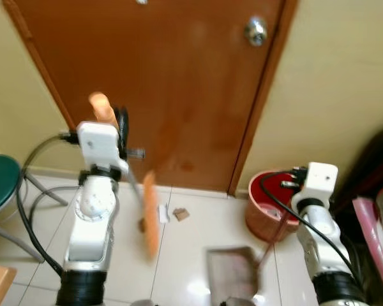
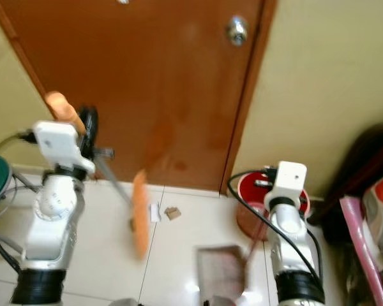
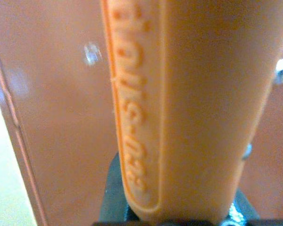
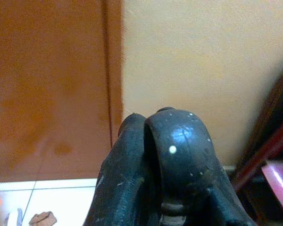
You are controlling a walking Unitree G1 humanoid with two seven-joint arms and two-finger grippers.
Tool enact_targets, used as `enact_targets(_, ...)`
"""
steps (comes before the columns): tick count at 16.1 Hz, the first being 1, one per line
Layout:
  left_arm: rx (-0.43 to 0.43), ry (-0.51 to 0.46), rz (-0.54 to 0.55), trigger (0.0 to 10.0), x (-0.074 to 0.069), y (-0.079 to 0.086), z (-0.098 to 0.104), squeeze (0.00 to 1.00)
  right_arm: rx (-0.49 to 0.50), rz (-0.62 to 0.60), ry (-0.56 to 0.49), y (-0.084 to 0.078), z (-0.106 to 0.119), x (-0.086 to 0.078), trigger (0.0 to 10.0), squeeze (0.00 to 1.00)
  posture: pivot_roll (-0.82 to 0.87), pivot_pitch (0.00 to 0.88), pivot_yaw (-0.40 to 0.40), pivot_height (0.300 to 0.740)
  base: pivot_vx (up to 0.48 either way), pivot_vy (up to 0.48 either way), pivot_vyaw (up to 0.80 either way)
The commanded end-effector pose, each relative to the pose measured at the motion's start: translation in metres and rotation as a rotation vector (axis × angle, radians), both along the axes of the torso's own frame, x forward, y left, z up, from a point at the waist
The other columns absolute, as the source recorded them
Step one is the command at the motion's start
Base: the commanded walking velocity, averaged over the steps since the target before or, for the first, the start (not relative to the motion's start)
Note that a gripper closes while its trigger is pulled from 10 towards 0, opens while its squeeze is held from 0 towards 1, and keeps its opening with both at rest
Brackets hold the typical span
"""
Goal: Sweep floor
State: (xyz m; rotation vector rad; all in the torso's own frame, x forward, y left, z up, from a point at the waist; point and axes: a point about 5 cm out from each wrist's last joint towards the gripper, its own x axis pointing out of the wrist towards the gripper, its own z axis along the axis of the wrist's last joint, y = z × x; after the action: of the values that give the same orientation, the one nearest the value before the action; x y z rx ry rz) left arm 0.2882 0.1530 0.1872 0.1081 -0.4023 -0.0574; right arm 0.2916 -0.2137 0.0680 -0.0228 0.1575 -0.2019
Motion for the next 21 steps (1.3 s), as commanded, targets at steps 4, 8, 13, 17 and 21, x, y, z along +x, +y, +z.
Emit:
enact_targets(4, 0.082, 0.055, -0.012, 10.0, 0.008, 0.012, -0.019, 0.0, 0.044, 0.018, -0.042, -0.002, 0.008, 0.001, 10.0, 0.0, -0.02, 0.004, -0.015, 0.74, 0.0, 0.0, 0.0)
enact_targets(8, 0.149, 0.09, -0.022, 10.0, 0.024, 0.024, -0.031, 0.0, 0.038, -0.014, -0.036, -0.013, 0.011, -0.003, 10.0, 0.0, -0.05, 0.032, -0.021, 0.74, 0.0, 0.0, 0.0)
enact_targets(13, 0.221, 0.069, -0.078, 10.0, 0.05, 0.022, -0.028, 0.0, 0.05, 0.005, -0.014, -0.01, 0.013, -0.018, 10.0, 0.0, -0.1, 0.102, -0.042, 0.74, 0.0, 0.0, 0.0)
enact_targets(17, 0.361, 0.153, -0.272, 10.0, 0.06, -0.005, -0.052, 0.02, 0.034, -0.027, -0.001, -0.021, 0.021, -0.037, 10.0, 0.0, -0.18, 0.153, -0.036, 0.74, 0.0, 0.0, 0.0)
enact_targets(21, 0.356, 0.274, -0.361, 10.0, 0.066, -0.019, -0.07, 0.02, 0.026, -0.05, 0.003, -0.028, 0.027, -0.045, 10.0, 0.0, -0.22, 0.168, -0.029, 0.74, 0.0, 0.0, 0.0)
